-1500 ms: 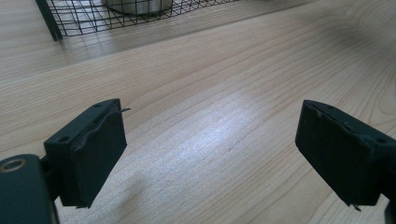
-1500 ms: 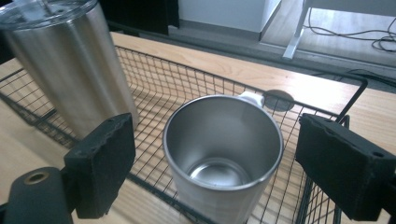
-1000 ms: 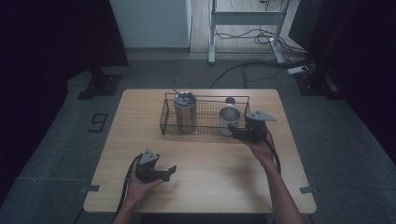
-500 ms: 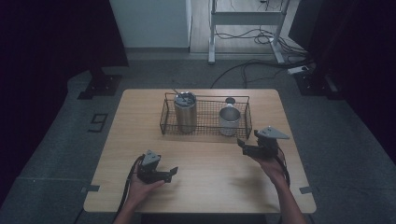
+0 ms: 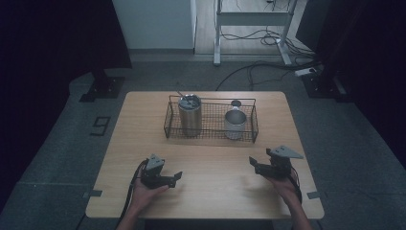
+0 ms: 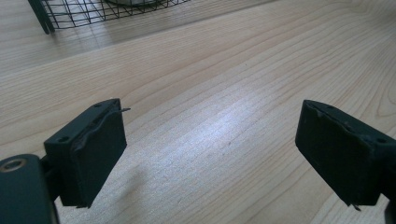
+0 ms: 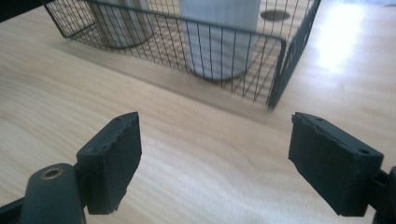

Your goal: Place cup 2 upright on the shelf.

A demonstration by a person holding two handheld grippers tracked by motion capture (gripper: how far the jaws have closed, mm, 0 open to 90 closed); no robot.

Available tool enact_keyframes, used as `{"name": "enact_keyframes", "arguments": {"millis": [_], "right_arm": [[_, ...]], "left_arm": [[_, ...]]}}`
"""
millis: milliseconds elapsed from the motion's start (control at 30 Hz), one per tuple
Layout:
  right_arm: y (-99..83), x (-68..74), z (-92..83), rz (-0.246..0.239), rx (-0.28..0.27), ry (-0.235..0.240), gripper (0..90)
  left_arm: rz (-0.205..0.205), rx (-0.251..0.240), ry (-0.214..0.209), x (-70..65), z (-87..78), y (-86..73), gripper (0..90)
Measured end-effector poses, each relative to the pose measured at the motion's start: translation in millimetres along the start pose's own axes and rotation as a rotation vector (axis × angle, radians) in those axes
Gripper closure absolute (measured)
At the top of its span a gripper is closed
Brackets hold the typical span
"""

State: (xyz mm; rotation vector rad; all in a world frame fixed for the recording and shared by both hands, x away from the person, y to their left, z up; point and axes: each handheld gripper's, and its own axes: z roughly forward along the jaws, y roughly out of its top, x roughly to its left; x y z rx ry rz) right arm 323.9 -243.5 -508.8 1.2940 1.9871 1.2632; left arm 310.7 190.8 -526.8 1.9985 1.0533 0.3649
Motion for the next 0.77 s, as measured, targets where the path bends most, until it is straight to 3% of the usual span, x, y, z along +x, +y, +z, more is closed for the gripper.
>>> {"name": "enact_keyframes", "arguments": {"millis": [200,767], "right_arm": [[-12.1,-3.3,0.0,0.012,0.017,-0.002,16.6],[-16.0,-1.9,4.2,0.0,0.037,-0.011,16.2]], "left_arm": [[0.005,0.005,0.002,-0.8,1.1,-0.3,8.8],[0.01,0.003,0.008,-0.8,-0.4,-0.7,8.8]]}}
